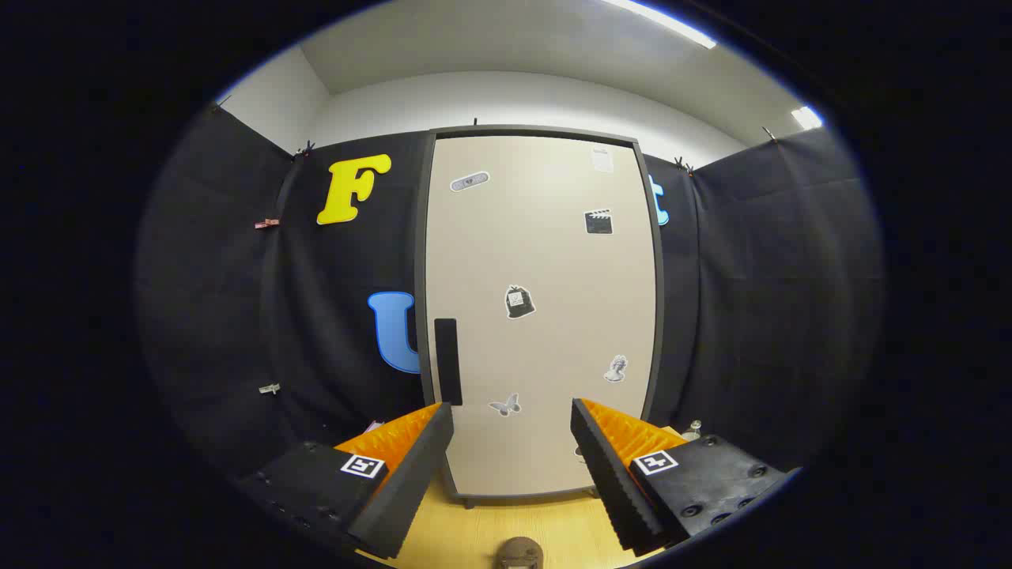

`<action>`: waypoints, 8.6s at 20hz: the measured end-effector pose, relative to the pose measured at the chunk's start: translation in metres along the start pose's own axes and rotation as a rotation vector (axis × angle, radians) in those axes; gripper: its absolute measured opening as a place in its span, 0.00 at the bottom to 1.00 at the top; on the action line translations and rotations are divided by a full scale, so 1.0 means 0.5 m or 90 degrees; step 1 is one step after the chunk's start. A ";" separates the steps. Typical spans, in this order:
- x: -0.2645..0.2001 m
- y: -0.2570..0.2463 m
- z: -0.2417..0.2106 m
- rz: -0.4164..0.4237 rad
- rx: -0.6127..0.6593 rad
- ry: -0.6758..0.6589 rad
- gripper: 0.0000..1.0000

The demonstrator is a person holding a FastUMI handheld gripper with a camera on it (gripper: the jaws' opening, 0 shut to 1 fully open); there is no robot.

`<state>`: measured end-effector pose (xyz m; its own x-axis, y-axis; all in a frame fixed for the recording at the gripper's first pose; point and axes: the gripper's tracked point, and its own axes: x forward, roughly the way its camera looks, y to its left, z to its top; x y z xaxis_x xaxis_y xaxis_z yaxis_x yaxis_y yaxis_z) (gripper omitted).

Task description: Open the shoe cabinet door, grab the shoes and put them into the shoe cabinet, then close the shoe cabinet door.

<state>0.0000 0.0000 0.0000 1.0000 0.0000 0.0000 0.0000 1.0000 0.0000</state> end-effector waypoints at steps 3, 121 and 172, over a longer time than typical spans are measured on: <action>0.004 0.007 -0.002 0.006 0.002 0.002 0.98; -0.143 -0.183 -0.088 0.065 0.038 0.091 0.27; 0.059 0.041 -1.064 0.019 0.038 0.590 0.28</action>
<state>0.0297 0.0206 -0.5318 0.6006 0.0515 -0.7979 0.0002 0.9979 0.0645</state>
